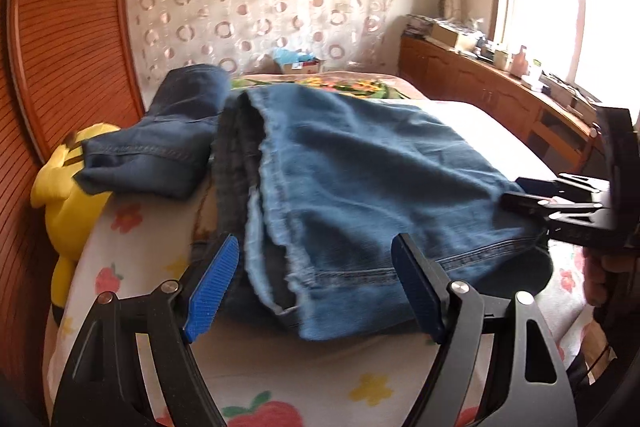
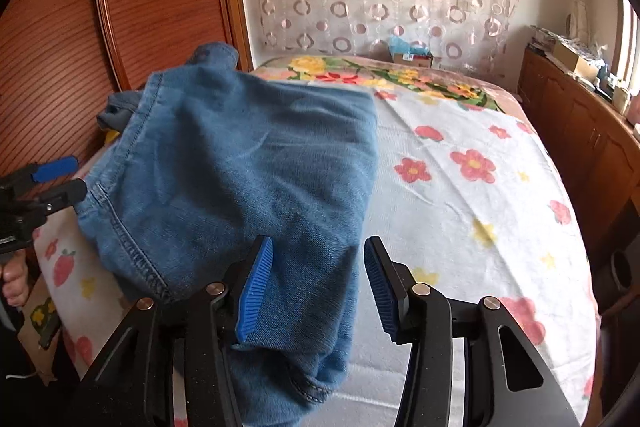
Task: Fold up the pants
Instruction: 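Open both grippers and lift them off the folded jeans, then grasp the blue jeans leg with the right gripper and lift it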
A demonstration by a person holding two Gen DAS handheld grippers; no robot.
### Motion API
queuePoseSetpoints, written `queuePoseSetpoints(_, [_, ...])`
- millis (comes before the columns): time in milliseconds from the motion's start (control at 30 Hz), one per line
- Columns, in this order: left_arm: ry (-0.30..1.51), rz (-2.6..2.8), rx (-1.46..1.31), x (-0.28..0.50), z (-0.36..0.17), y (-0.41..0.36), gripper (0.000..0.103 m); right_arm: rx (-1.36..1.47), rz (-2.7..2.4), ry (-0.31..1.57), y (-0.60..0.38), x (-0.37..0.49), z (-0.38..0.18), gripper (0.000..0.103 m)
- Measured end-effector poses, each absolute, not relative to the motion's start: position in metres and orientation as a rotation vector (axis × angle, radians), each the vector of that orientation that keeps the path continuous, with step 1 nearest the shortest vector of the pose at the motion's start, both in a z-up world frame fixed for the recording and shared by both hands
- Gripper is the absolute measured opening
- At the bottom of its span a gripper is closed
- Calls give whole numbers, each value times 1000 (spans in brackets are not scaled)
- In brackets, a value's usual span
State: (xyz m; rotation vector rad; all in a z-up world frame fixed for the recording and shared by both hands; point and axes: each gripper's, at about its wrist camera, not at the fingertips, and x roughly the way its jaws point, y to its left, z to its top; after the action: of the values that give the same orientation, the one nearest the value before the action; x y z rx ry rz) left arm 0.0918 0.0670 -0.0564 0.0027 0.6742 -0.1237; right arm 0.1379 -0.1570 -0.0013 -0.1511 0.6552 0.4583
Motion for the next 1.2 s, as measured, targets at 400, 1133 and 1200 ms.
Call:
queuePoseSetpoints(400, [732, -173, 59, 116, -71, 35, 80, -121, 455, 698, -168, 153, -9, 60])
queuePoseSetpoints(1133, [758, -177, 98, 122, -93, 29, 80, -35, 568, 748, -162, 166, -16, 33])
queuePoseSetpoints(1200, [759, -177, 98, 122, -93, 30, 80, -38, 578, 735, -161, 165, -15, 25])
